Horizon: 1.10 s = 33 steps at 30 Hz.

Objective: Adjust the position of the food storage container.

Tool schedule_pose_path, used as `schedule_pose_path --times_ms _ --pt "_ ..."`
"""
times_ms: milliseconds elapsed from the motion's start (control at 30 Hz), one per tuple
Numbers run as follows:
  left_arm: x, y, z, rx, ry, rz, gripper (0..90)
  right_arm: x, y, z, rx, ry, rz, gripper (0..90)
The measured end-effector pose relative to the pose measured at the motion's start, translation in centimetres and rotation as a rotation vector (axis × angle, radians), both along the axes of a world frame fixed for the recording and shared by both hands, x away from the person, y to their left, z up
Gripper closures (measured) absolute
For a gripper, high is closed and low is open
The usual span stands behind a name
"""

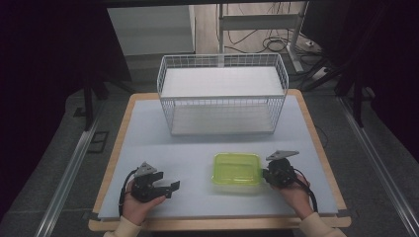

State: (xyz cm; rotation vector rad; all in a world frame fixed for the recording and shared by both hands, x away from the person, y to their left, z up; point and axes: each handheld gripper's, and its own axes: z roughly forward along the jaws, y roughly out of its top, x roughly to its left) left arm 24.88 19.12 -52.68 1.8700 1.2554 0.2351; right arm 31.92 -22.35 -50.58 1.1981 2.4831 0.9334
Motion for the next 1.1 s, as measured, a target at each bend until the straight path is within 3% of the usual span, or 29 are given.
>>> schedule_pose_path --times_ms 367,600,867,1100 --pt "0.0 0.1 0.0 -0.002 0.0 0.002 19.7 0.5 3.4 -0.3 0.006 0.004 0.052 90.0" --pt "0.0 0.1 0.0 -0.002 0.0 0.001 19.7 0.7 4.4 -0.5 0.008 0.001 0.065 90.0" --pt "0.0 0.2 0.0 -0.002 0.0 0.002 19.7 0.9 4.7 -0.6 0.014 -0.004 0.075 90.0" --pt "0.0 0.3 0.1 -0.006 -0.005 0.01 19.7 1.0 2.8 0.1 0.052 -0.022 0.041 90.0"
